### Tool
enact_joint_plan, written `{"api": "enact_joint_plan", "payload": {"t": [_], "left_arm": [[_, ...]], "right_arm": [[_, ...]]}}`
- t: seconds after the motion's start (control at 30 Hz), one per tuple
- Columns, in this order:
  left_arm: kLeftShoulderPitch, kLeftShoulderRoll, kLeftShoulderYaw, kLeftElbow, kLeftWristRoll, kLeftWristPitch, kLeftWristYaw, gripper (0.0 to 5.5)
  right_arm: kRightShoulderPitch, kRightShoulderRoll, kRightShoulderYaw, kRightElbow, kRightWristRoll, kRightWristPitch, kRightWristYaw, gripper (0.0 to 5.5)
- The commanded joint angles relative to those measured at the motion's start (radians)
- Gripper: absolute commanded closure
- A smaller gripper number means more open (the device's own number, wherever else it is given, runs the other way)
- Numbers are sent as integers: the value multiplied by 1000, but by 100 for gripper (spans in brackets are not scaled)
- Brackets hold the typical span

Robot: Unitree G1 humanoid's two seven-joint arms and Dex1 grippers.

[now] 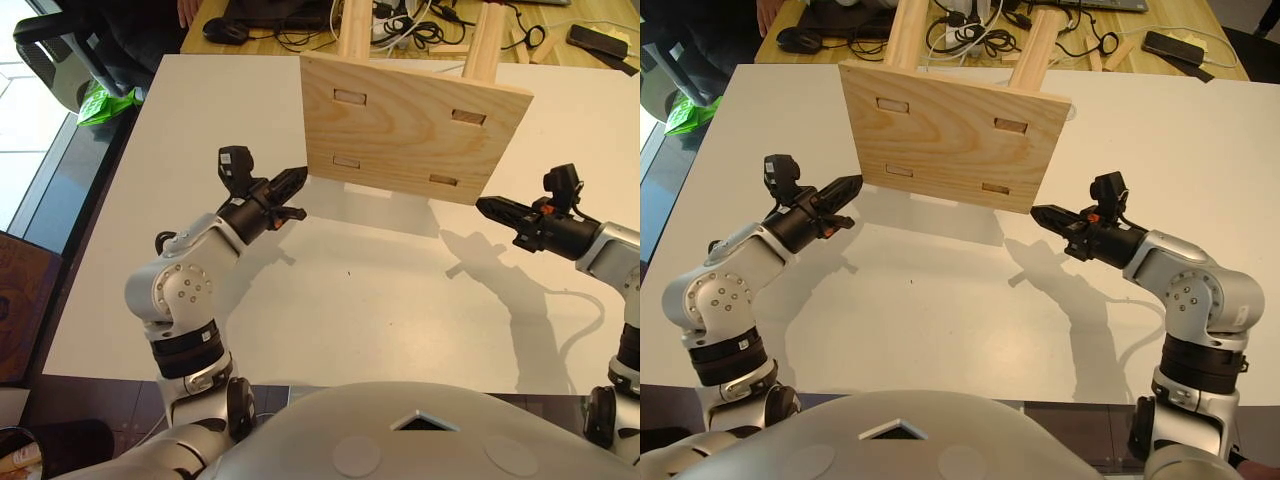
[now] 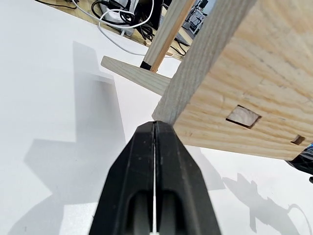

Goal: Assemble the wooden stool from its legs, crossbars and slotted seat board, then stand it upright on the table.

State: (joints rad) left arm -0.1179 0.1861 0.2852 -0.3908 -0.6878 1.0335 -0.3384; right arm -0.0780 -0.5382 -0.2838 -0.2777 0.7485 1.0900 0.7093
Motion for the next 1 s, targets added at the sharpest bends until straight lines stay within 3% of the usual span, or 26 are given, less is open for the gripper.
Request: {"api": "enact_joint_plan", "payload": {"t": [0.03,1.0], "left_arm": [[-57,-43,-97,-43,-159,32,-123,547],[-83,1,-43,-35,-380,-18,-76,547]], "right_arm": [[-64,50,48,-91,170,20,99,550],[-102,71,-15,-79,410,24,-7,550]]}}
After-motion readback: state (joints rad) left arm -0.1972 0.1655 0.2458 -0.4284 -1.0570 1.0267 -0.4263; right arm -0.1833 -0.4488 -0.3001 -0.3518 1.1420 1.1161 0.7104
